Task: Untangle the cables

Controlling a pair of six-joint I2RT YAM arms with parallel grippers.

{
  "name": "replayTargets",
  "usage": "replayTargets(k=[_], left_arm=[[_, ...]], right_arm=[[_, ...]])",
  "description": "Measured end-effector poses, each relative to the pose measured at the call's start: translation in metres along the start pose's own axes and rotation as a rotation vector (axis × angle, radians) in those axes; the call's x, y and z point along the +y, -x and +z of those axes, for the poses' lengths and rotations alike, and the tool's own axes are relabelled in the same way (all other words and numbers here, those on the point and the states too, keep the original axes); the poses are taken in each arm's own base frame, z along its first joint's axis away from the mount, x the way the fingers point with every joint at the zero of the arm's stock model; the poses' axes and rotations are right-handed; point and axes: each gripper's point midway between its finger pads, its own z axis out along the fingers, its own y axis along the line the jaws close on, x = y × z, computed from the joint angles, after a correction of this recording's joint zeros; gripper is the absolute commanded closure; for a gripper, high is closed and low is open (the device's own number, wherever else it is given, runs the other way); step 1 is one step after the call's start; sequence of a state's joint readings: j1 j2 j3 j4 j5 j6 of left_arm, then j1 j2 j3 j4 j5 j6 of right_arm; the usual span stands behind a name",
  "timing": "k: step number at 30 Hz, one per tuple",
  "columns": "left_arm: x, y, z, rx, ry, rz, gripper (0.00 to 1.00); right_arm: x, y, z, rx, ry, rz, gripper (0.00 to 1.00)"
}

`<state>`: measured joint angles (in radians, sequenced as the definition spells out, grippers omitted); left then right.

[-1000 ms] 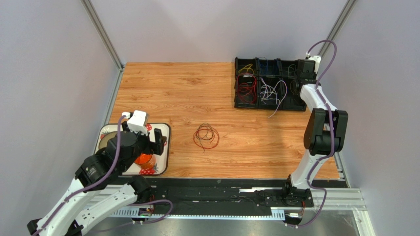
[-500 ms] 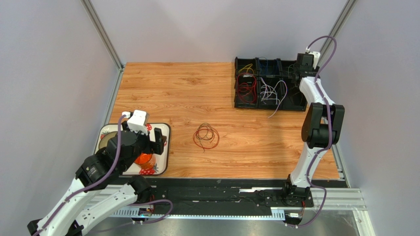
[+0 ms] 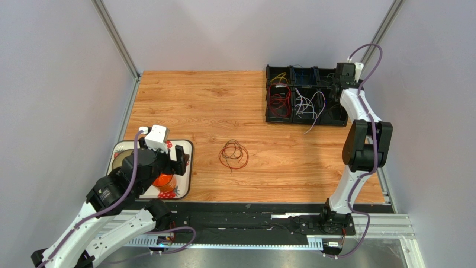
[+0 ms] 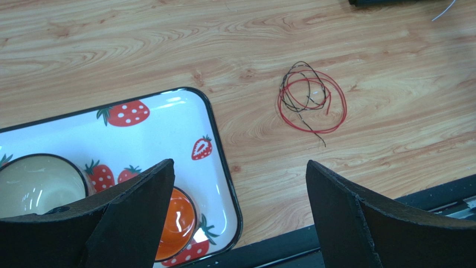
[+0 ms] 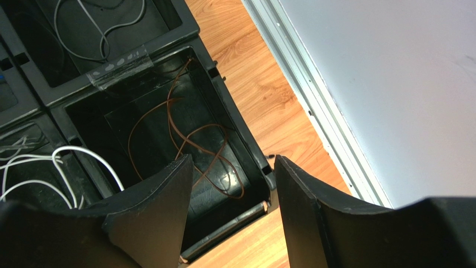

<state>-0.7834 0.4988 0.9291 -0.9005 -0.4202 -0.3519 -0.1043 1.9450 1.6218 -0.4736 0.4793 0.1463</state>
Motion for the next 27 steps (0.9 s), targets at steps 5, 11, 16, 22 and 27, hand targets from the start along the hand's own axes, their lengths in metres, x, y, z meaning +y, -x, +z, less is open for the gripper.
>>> replayTargets(k=[5, 11, 16, 22, 27], left_arm=[[0.0, 0.0, 0.0, 0.001, 0.0, 0.0, 0.05], [0.0, 0.0, 0.0, 0.001, 0.0, 0.001, 0.04], [0.0, -0.002, 0.002, 0.01, 0.003, 0.006, 0.01], [-0.002, -0.004, 0.007, 0.032, 0.01, 0.015, 0.01], [-0.005, -0.009, 0.014, 0.072, 0.014, 0.032, 0.02]], right_arm=[[0.002, 0.006, -0.042, -0.042, 0.052, 0.01, 0.4], [0.018, 0.013, -0.102, -0.09, 0.208, 0.06, 0.4], [0.037, -0.018, -0.135, -0.048, 0.37, 0.097, 0.32], [0.057, -0.065, -0.169, 0.06, 0.564, 0.18, 0.31], [0.072, -0.081, -0.186, 0.149, 0.669, 0.216, 0.32]])
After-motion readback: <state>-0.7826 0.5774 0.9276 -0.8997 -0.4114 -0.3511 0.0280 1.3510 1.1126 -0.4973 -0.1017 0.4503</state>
